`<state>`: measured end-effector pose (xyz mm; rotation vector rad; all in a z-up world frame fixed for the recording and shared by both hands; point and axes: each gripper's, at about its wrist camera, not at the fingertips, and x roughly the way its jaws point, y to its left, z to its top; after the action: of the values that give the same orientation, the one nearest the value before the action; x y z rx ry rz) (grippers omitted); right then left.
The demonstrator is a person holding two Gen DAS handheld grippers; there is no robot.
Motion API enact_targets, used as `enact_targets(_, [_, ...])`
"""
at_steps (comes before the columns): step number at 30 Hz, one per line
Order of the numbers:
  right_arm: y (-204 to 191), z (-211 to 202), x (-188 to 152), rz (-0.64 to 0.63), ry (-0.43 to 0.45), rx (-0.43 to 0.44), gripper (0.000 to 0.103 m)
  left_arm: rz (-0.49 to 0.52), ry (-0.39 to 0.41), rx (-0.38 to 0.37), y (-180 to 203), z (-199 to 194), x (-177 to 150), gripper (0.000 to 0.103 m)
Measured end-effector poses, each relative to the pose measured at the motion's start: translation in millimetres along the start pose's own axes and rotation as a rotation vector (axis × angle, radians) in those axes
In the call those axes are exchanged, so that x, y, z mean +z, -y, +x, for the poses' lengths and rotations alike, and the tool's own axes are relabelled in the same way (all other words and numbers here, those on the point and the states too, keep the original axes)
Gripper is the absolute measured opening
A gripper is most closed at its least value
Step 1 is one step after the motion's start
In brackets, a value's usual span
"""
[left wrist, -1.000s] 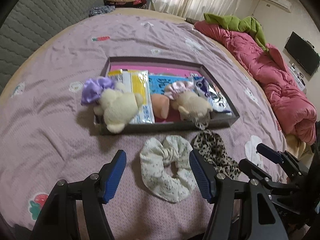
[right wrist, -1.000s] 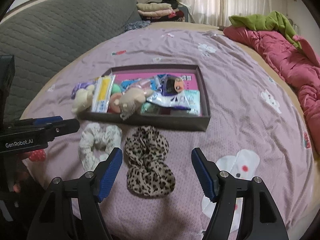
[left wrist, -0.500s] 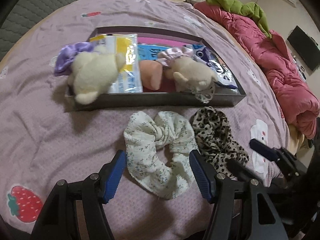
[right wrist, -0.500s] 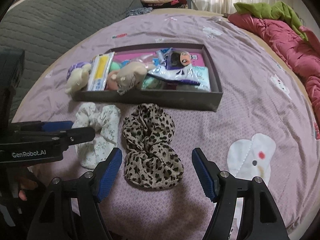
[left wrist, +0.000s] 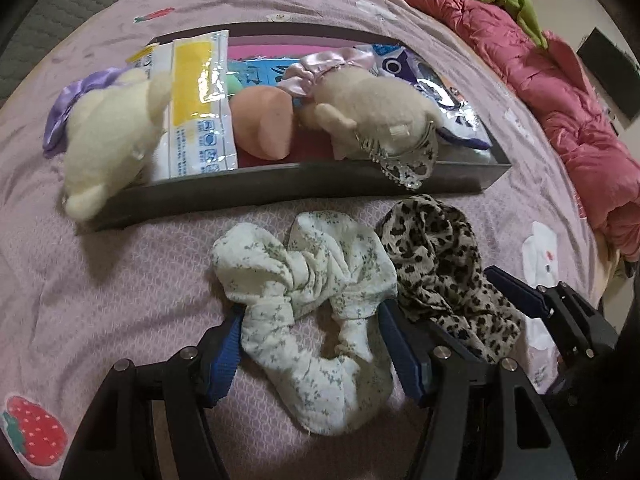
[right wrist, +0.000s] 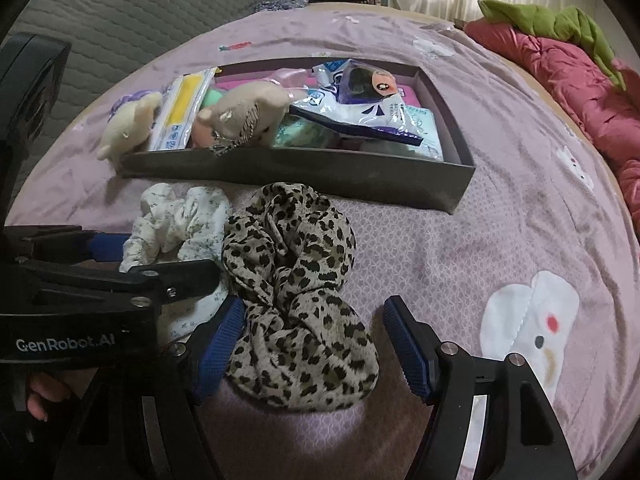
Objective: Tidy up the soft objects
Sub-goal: 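Grasp the white floral scrunchie with the left tool while the right tool grasps the leopard scrunchie, then lift and carry both scrunchies over the box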
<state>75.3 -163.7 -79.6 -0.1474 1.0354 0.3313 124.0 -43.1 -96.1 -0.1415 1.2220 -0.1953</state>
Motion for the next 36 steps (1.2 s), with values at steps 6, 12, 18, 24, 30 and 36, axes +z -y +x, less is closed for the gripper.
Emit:
enact_targets(6, [-1,2,0,-0.035,0.022,-0.003,0.052,0.022,-0.005,0.016,5,7,6,0.065])
enact_targets(12, [3,-4,2,-0.008,0.030,0.034,0.026,-0.018,0.006,-0.023,-5,1,10,0.017])
enact_targets(18, [12,-22,6,0.052,0.058,0.081,0.022,-0.033,0.037,-0.114,-7,-19,6,0.012])
enact_targets(24, [21,-48,13,0.096,0.114,0.087,0.022,-0.025,0.114,-0.154,-6,-56,7,0.012])
enact_targets(30, [24,-73,33,0.085,0.186,0.077,0.022,-0.038,0.198,-0.158,-10,-89,29,0.012])
enact_targets(36, [28,-81,62,0.068,0.225,0.059,0.022,-0.067,0.234,-0.133,-22,-98,61,0.012])
